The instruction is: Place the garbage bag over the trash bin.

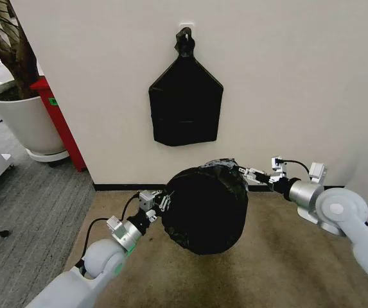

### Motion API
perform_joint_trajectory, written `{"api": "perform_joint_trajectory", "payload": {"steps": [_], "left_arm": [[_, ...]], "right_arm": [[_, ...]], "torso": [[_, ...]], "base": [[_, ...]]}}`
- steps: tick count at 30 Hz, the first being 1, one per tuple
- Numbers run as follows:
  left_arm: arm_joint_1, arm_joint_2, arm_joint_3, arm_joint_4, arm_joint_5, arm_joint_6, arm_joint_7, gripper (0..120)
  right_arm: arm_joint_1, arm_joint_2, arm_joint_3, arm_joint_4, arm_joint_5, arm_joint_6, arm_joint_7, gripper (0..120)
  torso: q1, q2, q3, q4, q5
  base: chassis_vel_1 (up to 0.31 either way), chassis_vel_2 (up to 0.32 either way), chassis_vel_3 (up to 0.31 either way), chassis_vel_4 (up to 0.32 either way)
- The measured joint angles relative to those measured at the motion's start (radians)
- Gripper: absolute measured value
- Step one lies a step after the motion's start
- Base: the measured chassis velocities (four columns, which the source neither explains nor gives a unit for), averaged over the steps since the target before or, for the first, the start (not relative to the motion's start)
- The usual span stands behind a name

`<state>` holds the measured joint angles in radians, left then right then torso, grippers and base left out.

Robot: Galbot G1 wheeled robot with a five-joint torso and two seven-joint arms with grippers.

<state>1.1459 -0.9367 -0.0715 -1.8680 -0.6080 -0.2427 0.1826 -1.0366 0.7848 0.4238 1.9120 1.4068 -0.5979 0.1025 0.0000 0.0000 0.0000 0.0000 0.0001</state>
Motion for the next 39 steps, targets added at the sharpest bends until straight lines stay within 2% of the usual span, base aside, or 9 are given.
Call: {"api": "perform_joint_trajectory", "payload": {"steps": [11,20,29,39], "left_arm": [[0.008,0.0,-0.005,-0.007,-0.007,0.0,0.023,1],[0.013,0.004,-0.007,-0.018,-0.038,0.002,0.028,1],[-0.009,0.001,-0.001,-0.014,-0.053,0.006,0.025,1],[-0.021,-0.003,-0.001,-0.008,-0.09,0.017,0.009,1]], "right_arm": [[-0.037,0.01,0.026,-0.081,-0.025,0.006,-0.039,100],[-0.077,0.053,0.052,-0.151,0.005,0.017,-0.121,100],[-0.162,0.061,0.074,-0.074,-0.01,0.021,-0.146,100],[-0.155,0.057,0.126,-0.024,0.001,0.032,-0.129,100]], "torso": [[0.0,0.0,0.0,-0.0001,-0.0002],[0.0,0.0,0.0,0.0,0.0001],[0.0,0.0,0.0,-0.0002,-0.0002],[0.0,0.0,0.0,0.0,-0.0001]], "base": [[0.0,0.0,0.0,0.0],[0.0,0.0,0.0,0.0],[0.0,0.0,0.0,0.0],[0.0,0.0,0.0,0.0]]}}
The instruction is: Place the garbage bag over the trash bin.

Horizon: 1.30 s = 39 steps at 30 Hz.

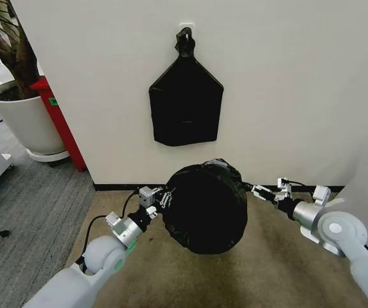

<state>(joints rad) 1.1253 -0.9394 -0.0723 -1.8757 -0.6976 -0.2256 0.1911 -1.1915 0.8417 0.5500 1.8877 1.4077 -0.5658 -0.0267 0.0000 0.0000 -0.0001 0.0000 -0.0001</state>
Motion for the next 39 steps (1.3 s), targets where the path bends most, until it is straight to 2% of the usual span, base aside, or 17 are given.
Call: {"api": "perform_joint_trajectory", "payload": {"steps": [10,16,17,18,20,21,23,29,33,36,39], "left_arm": [[0.008,-0.027,-0.003,0.018,-0.146,0.059,-0.089,1],[0.018,-0.03,0.017,-0.039,-0.236,0.141,-0.255,1],[0.018,-0.03,0.017,-0.039,-0.236,0.141,-0.255,1],[0.017,-0.031,0.02,-0.053,-0.249,0.156,-0.302,1],[0.009,-0.034,0.032,-0.094,-0.282,0.209,-0.479,1],[-0.002,-0.038,0.039,-0.114,-0.31,0.246,-0.575,1],[-0.017,-0.042,0.046,-0.147,-0.387,0.293,-0.699,1],[-0.035,-0.045,0.049,-0.194,-0.529,0.354,-0.852,1],[-0.043,-0.049,0.046,-0.209,-0.595,0.381,-0.919,1],[-0.053,-0.056,0.036,-0.223,-0.704,0.456,-1.047,1],[-0.056,-0.059,0.043,-0.217,-0.713,0.499,-1.093,1]], "right_arm": [[-0.077,0.002,0.081,0.089,0.025,0.032,-0.01,100],[-0.141,0.073,0.162,0.126,0.028,0.065,-0.019,100],[-0.141,0.073,0.162,0.126,0.028,0.065,-0.019,100],[-0.155,0.091,0.185,0.133,0.022,0.069,-0.019,100],[-0.19,0.14,0.241,0.158,-0.014,0.08,-0.022,100],[-0.21,0.172,0.269,0.177,-0.054,0.089,-0.027,100],[-0.246,0.212,0.296,0.212,-0.17,0.117,-0.052,100],[-0.329,0.264,0.285,0.309,-0.342,0.17,-0.099,100],[-0.345,0.281,0.258,0.354,-0.358,0.173,-0.061,100],[-0.357,0.325,0.196,0.395,-0.39,0.184,0.021,100],[-0.371,0.346,0.171,0.4,-0.414,0.195,0.031,100]], "torso": [[0.0,0.0,0.0,0.0,0.0],[0.0,0.0,0.0,0.0001,-0.0001],[0.0,0.0,0.0,0.0001,-0.0001],[0.0,0.0,0.0,0.0,0.0003],[0.0,0.0,0.0,0.0,0.0001],[0.0,0.0,0.0,0.0001,0.0001],[0.0,0.0,0.0,-0.0001,0.0002],[0.0,0.0,0.0,-0.0005,0.0],[0.0,0.0,0.0,-0.0001,-0.0005],[0.0,0.0,0.0,0.0001,0.0],[0.0,0.0,0.0,0.0,0.0002]], "base": [[0.0,0.0,0.0,0.0],[0.0,0.0,0.0,0.0],[0.0,0.0,0.0,0.0],[0.0,0.0,0.0,0.0],[0.0,0.0,0.0,0.0],[0.0,0.0,0.0,0.0],[0.0,0.0,0.0,0.0],[0.0,0.0,0.0,0.0],[0.0,0.0,0.0,0.0],[0.0,0.0,0.0,0.0],[0.0,0.0,0.0,0.0]]}}
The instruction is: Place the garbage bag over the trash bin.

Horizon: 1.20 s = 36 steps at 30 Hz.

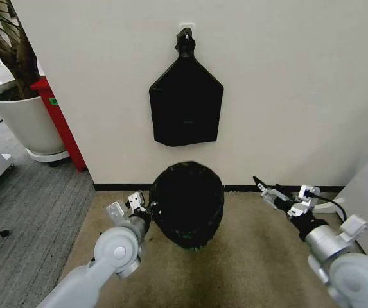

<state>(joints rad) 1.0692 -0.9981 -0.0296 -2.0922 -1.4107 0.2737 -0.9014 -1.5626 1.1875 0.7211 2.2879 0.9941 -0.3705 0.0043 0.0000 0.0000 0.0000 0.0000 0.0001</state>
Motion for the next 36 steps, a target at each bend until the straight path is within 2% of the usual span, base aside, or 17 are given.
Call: {"api": "perform_joint_trajectory", "payload": {"steps": [4,8,24,27,30,35,36], "left_arm": [[-0.013,-0.015,0.047,0.028,0.015,0.054,-0.056,1],[-0.019,-0.031,0.071,0.047,0.023,0.075,-0.081,1],[-0.009,-0.041,0.079,0.072,0.063,0.125,-0.093,1],[-0.005,-0.036,0.077,0.07,0.072,0.136,-0.095,15],[-0.003,-0.033,0.074,0.066,0.076,0.139,-0.095,21],[0.0,-0.029,0.07,0.055,0.078,0.14,-0.095,43],[0.0,-0.029,0.07,0.055,0.078,0.14,-0.095,43]], "right_arm": [[-0.027,0.029,-0.017,0.022,-0.018,0.006,0.007,100],[-0.035,0.037,-0.024,0.029,-0.023,0.008,0.007,100],[-0.023,0.041,-0.046,0.025,-0.023,0.014,0.029,100],[-0.023,0.036,-0.041,0.024,-0.02,0.014,0.031,100],[-0.02,0.033,-0.038,0.023,-0.018,0.014,0.034,100],[-0.011,0.03,-0.041,0.023,-0.016,0.014,0.038,100],[-0.011,0.03,-0.041,0.023,-0.016,0.014,0.038,100]], "torso": [[0.0,0.0,0.0,-0.0001,-0.0002],[0.0,0.0,0.0,0.0,-0.0002],[0.0,0.0,0.0,0.0001,-0.0001],[0.0,0.0,0.0,0.0,-0.0001],[0.0,0.0,0.0,0.0,0.0],[0.0,0.0,0.0,0.0,-0.0001],[0.0,0.0,0.0,0.0,-0.0001]], "base": [[0.0,0.0,0.0,0.0],[0.0,0.0,0.0,0.0],[0.0,0.0,0.0,0.0],[0.0,0.0,0.0,0.0],[0.0,0.0,0.0,0.0],[0.0,0.0,0.0,0.0],[0.0,0.0,0.0,0.0]]}}
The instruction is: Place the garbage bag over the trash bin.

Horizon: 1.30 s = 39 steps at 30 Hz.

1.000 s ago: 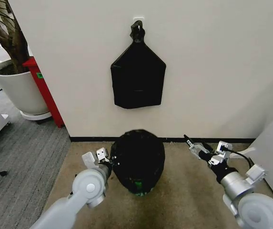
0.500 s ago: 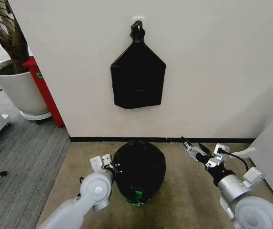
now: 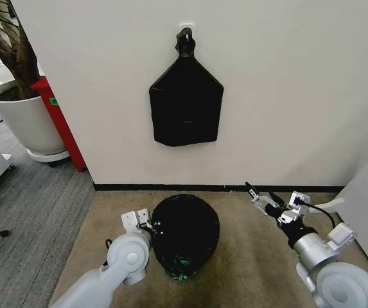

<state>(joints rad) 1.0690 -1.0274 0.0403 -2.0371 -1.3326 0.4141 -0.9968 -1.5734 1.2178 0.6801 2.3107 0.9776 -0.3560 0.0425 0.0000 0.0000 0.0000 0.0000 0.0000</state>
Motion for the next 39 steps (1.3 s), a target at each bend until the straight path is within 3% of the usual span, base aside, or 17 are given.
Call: {"api": "perform_joint_trajectory", "payload": {"steps": [4,15,33,39], "left_arm": [[0.013,0.01,-0.014,-0.02,-0.002,0.0,0.0,63],[0.038,0.038,-0.035,-0.071,-0.001,0.003,-0.027,98],[0.077,0.035,-0.111,-0.086,0.007,-0.029,0.047,100],[0.096,0.034,-0.114,-0.09,0.019,-0.029,0.067,100]], "right_arm": [[0.003,-0.002,-0.004,0.001,0.002,0.0,0.002,100],[0.025,0.0,-0.026,0.001,0.004,-0.004,0.017,100],[0.006,0.011,-0.035,0.035,0.003,-0.01,0.029,100],[0.076,-0.043,-0.097,0.069,0.009,-0.029,0.085,100]], "torso": [[0.0,0.0,0.0,0.0,0.0],[0.0,0.0,0.0,0.0001,0.0],[0.0,0.0,0.0,-0.0001,0.0],[0.0,0.0,0.0,-0.0001,-0.0002]], "base": [[0.0,0.0,0.0,0.0],[0.0,0.0,0.0,0.0],[0.0,0.0,0.0,0.0],[0.0,0.0,0.0,0.0]]}}
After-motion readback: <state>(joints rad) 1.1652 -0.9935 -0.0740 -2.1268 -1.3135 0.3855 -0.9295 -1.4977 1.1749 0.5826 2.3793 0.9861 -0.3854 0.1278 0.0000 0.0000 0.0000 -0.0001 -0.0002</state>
